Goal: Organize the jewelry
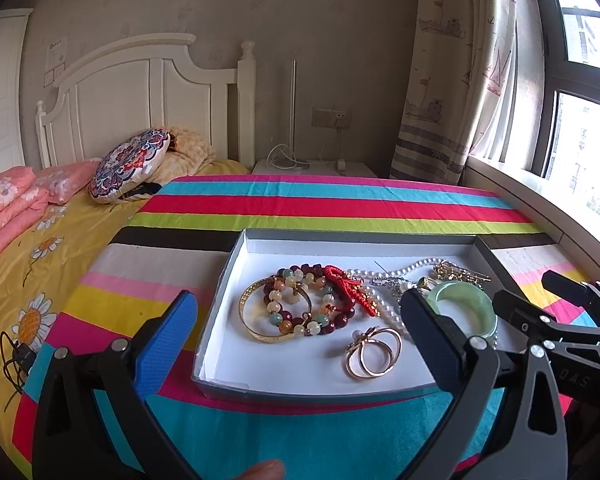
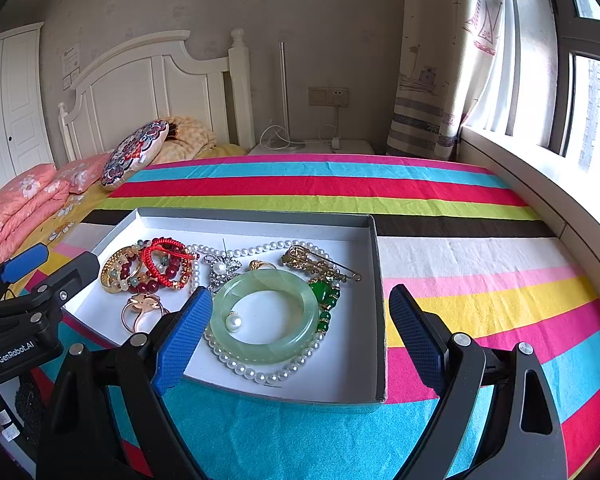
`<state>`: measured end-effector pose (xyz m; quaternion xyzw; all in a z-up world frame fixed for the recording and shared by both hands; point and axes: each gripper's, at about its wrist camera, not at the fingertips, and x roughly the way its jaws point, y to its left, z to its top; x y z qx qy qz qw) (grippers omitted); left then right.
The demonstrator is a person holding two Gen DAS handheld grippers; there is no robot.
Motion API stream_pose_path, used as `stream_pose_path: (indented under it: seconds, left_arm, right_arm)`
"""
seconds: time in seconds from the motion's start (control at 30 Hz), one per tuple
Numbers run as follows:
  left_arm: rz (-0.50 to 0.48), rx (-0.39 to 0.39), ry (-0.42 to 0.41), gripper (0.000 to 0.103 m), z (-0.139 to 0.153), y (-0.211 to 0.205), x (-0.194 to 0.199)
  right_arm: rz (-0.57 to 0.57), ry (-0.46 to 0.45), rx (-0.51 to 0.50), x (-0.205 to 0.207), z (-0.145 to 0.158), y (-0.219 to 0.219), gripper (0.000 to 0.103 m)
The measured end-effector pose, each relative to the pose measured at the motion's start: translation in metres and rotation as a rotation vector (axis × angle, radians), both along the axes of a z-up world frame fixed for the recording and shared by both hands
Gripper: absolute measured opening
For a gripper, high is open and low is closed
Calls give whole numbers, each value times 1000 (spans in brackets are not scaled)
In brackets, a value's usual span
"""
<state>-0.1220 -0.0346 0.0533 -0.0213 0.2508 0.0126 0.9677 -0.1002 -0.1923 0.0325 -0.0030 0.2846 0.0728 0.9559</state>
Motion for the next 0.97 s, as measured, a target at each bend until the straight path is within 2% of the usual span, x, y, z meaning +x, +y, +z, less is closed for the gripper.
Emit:
stream_pose_path:
  seconds: [0.27,0.4,0.57,0.63,0.73,0.8,0.93,0.97]
  left_arm:
    - [0,36,-39,101,3,-7,-8]
    - [13,65,-27,101,2,-11,-10]
    - [-1,32,13,101,-1,-11,-10]
    - [20,50,16,101,-1,-13,-12]
    - [0,75,32,101,0,-16,-15]
    - [-39,61,102,101,-2,-15,-14]
    - [-33,26,299,101,-18,-5,-12]
    - [-32,20,359,101,-25,-2,-11]
  right_arm:
    - [0,0,1,0,0,0,86]
    - [0,-1,1,0,0,0,86]
    - [0,-3,0,-1,2,0,86]
    - [0,-2,1,-2,2,-1,86]
    - [17,5,-14,-9,3,1,86]
    - [39,53,-17,-17,1,2,86]
    - [66,209,-63,-26,-12,6,86]
    - [67,225,-75,-28,-15,7,86]
